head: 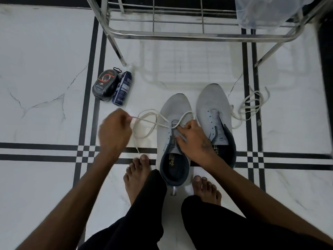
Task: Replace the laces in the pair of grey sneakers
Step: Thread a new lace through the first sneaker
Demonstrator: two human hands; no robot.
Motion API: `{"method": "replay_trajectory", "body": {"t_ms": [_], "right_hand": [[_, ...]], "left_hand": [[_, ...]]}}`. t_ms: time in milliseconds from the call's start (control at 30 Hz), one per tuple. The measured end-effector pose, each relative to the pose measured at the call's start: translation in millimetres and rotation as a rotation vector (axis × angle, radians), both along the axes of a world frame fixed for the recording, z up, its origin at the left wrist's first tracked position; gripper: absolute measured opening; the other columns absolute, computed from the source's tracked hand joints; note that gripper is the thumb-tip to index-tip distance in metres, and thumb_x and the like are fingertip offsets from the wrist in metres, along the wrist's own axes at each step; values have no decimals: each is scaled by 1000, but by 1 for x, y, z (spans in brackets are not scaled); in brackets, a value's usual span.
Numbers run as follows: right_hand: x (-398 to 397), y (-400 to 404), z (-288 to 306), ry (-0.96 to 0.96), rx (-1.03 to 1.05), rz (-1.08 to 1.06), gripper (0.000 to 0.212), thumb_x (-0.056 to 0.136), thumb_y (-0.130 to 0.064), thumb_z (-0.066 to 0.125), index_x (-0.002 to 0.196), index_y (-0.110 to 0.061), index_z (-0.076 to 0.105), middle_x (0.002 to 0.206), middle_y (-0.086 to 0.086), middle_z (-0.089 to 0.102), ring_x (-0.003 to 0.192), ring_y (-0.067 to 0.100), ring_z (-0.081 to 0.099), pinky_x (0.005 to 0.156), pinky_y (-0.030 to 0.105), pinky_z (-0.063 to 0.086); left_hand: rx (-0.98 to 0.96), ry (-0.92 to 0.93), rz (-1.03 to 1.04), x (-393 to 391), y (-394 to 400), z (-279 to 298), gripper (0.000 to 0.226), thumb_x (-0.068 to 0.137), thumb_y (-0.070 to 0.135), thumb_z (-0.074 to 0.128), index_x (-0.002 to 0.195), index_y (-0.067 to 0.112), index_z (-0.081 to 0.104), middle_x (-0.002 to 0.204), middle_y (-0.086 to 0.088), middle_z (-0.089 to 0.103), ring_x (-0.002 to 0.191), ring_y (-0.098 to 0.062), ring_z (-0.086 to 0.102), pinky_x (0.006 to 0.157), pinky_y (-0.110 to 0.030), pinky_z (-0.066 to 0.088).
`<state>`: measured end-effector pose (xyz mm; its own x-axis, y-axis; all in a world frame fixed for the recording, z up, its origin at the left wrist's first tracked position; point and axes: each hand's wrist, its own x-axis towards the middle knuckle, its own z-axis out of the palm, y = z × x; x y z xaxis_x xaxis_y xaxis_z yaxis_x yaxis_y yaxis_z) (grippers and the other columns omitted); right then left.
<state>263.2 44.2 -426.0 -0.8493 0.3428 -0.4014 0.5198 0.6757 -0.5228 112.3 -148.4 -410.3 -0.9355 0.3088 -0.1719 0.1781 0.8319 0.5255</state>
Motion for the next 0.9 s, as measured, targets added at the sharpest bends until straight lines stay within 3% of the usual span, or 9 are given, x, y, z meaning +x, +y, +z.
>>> {"method": "replay_trajectory", "body": {"t_ms": [100, 200, 300, 400, 567, 667, 767, 900], "right_hand": [[-2, 1, 2, -35, -17, 19, 43, 100, -29, 52, 140, -13, 55, 118, 9, 43, 108, 26, 50, 98, 38, 45], [-4, 1, 6, -36, -33, 24, 42, 100, -27, 53, 139, -13, 55, 120, 10, 44, 110, 26, 51, 99, 36, 44], [-6, 0, 9, 11, -52, -23, 35, 96, -24, 60, 128, -13, 51, 123, 9, 50, 113, 27, 53, 98, 42, 45], [-6, -2, 11, 4, -63, -37, 42, 95, -31, 60, 132, -13, 51, 128, 9, 50, 117, 25, 52, 100, 39, 45], [-4, -3, 5, -55, 16, 31, 46, 96, -39, 56, 129, -7, 60, 127, 10, 46, 115, 26, 51, 100, 37, 46], [-5, -6, 4, -63, 20, 11, 47, 95, -40, 56, 129, -8, 60, 122, 8, 43, 113, 25, 49, 97, 38, 48], [-9, -14, 4, -60, -1, 36, 48, 94, -39, 55, 134, -12, 55, 112, -1, 33, 106, 17, 39, 92, 36, 47], [-10, -20, 1, -41, 29, 35, 38, 94, -36, 53, 124, -14, 57, 105, -5, 25, 98, 12, 29, 80, 28, 39]], "left_hand": [[-178, 7, 137, -5, -48, 2, 6, 94, 22, 62, 96, 18, 65, 98, -3, 71, 82, -21, 59, 74, -35, 43], [-308, 135, -119, 12, -47, 2, 30, 87, 14, 70, 116, 11, 66, 121, -15, 64, 106, -38, 59, 89, -49, 48], [-106, 120, -422, 31, 3, -2, 40, 87, 17, 70, 126, 11, 63, 124, -11, 63, 109, -33, 58, 92, -44, 48], [-67, -20, -469, 38, 48, -10, 27, 92, 26, 64, 118, 20, 66, 117, -1, 64, 105, -22, 60, 82, -32, 48], [-157, 24, -408, 19, 37, -14, 3, 93, 20, 61, 91, 20, 63, 89, 4, 64, 83, -20, 59, 63, -29, 38], [-130, -24, -227, 5, -8, -5, 5, 93, 26, 65, 89, 25, 64, 82, 11, 63, 74, -13, 57, 60, -27, 37], [-157, -99, -229, 12, -36, 1, 6, 93, 27, 65, 87, 26, 66, 80, 13, 64, 72, -10, 58, 58, -25, 39], [-69, -281, -180, 15, -31, -5, 23, 94, 44, 60, 83, 27, 68, 76, 13, 67, 74, -8, 63, 61, -26, 41]]}}
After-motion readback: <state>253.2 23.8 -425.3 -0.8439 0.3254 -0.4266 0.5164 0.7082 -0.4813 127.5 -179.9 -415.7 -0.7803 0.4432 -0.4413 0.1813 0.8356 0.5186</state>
